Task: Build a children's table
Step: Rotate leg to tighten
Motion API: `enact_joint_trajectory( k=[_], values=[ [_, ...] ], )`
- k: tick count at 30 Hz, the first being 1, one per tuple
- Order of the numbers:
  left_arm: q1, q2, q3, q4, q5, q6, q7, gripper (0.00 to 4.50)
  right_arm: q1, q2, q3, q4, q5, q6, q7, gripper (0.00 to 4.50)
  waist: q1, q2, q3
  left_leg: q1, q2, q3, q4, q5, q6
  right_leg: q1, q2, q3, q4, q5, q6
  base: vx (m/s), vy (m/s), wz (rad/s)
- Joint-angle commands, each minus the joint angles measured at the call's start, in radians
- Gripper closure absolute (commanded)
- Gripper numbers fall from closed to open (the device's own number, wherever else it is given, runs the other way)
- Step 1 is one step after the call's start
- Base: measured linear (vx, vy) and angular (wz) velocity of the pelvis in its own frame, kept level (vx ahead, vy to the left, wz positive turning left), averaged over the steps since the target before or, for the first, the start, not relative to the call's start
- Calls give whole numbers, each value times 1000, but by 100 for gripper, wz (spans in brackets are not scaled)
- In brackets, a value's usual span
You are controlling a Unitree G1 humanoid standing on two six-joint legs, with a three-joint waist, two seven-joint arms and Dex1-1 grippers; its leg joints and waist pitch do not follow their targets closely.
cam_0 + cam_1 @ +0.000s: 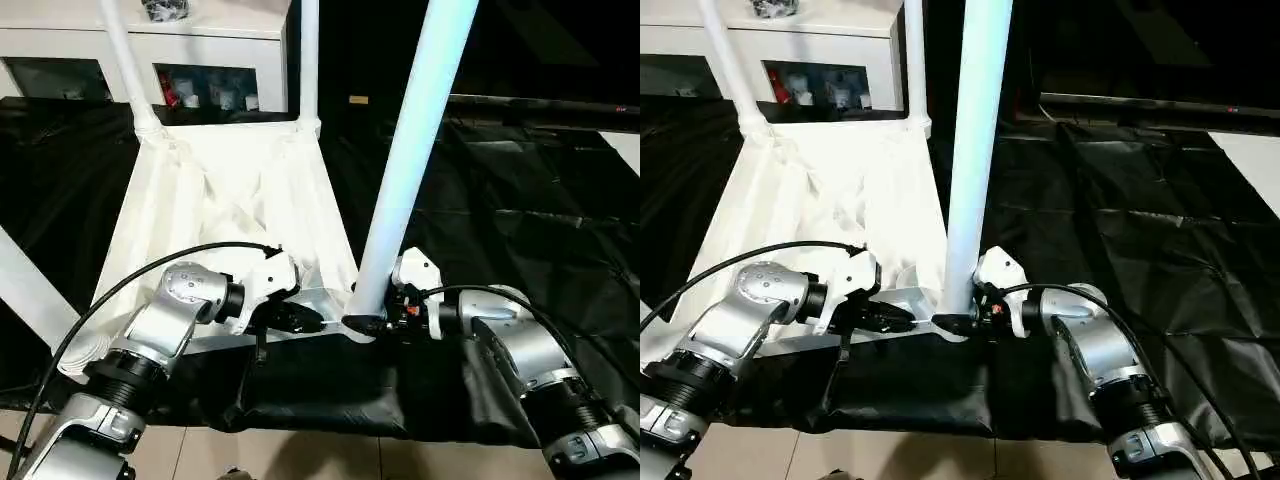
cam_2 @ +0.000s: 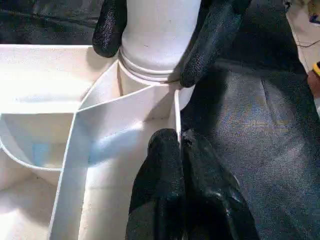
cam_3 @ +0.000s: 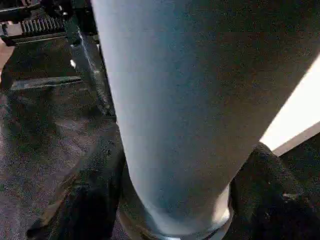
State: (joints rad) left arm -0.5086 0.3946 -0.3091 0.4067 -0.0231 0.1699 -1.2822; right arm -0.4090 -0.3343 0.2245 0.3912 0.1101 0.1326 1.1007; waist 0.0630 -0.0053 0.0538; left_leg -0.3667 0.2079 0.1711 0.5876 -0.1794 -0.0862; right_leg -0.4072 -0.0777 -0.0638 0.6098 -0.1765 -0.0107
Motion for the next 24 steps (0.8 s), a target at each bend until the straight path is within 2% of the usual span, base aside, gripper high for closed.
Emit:
enact_joint_trajectory(
  k=[1,6,8,9,10,11,12,13,14,16,17,19,22,24],
  values=[
    [-13,-14,-37,-30,-15,-13,-42,450,17,9,38,-33,17,25,52,187,-2,1,-66,8,21,2,-69,-215,39,55,-52,43,-71,-192,-227,0,0,0],
    [-2,-20,-32,-32,-15,0,-13,450,30,18,41,-34,16,29,32,187,-1,1,-63,10,21,2,-71,-232,37,51,-53,43,-74,-231,-220,0,0,0],
    [-4,-31,-28,-27,-7,4,16,450,31,28,37,-28,11,22,9,187,-2,-5,-61,13,22,4,-70,-246,34,48,-54,44,-79,-273,-210,0,0,0],
    [-9,-53,-23,-16,7,9,66,450,22,55,23,2,-9,21,-64,187,-1,-7,-61,13,22,4,-71,-247,32,47,-55,44,-80,-283,-207,0,0,0],
    [-14,-76,-16,-6,19,16,117,450,11,82,8,32,-23,25,-133,187,-5,-6,-55,14,21,4,-73,-262,25,43,-55,45,-84,-323,-198,0,0,0],
    [-25,-126,-5,10,34,37,208,450,-11,137,-21,90,-39,24,-255,187,-10,-11,-54,13,20,2,-73,-286,6,43,-57,42,-88,-390,-181,0,0,0],
    [-27,-136,-3,13,36,42,224,450,-15,147,-26,100,-40,23,-274,188,-12,-10,-53,14,17,-3,-76,-303,-4,43,-59,38,-96,-459,-154,0,0,0],
    [-28,-142,-2,13,38,44,235,450,-18,154,-30,107,-42,23,-290,188,-12,-10,-53,17,16,-5,-75,-313,-5,41,-59,37,-100,-484,-141,0,0,0],
    [-31,-180,4,16,46,62,296,450,-36,199,-53,141,-46,26,-377,188,-18,-10,-52,14,16,-7,-77,-325,-8,40,-59,37,-103,-506,-127,0,0,0],
    [-33,-205,9,17,49,77,336,450,-48,229,-67,162,-46,28,-431,188,-25,-9,-53,10,15,-9,-78,-333,-10,41,-58,35,-104,-513,-118,0,0,0],
    [-36,-247,12,20,59,102,408,450,-75,281,-87,201,-55,33,-540,188,-36,-11,-51,7,13,-11,-77,-345,-13,39,-58,32,-107,-542,-105,0,0,0],
    [-36,-264,10,21,62,109,428,450,-83,304,-91,210,-54,32,-570,188,-42,-11,-53,6,9,-13,-75,-348,-11,40,-59,27,-115,-585,-85,0,0,0],
    [-41,-300,9,28,78,115,462,450,-105,355,-93,239,-71,16,-615,188,-44,-11,-54,9,10,-12,-74,-344,4,33,-56,30,-117,-548,-91,0,0,0],
    [-44,-311,7,32,79,111,466,450,-109,366,-82,245,-80,-7,-606,132,-47,-10,-55,6,11,-11,-75,-342,7,35,-55,31,-112,-511,-106,0,0,0]
  ],
)
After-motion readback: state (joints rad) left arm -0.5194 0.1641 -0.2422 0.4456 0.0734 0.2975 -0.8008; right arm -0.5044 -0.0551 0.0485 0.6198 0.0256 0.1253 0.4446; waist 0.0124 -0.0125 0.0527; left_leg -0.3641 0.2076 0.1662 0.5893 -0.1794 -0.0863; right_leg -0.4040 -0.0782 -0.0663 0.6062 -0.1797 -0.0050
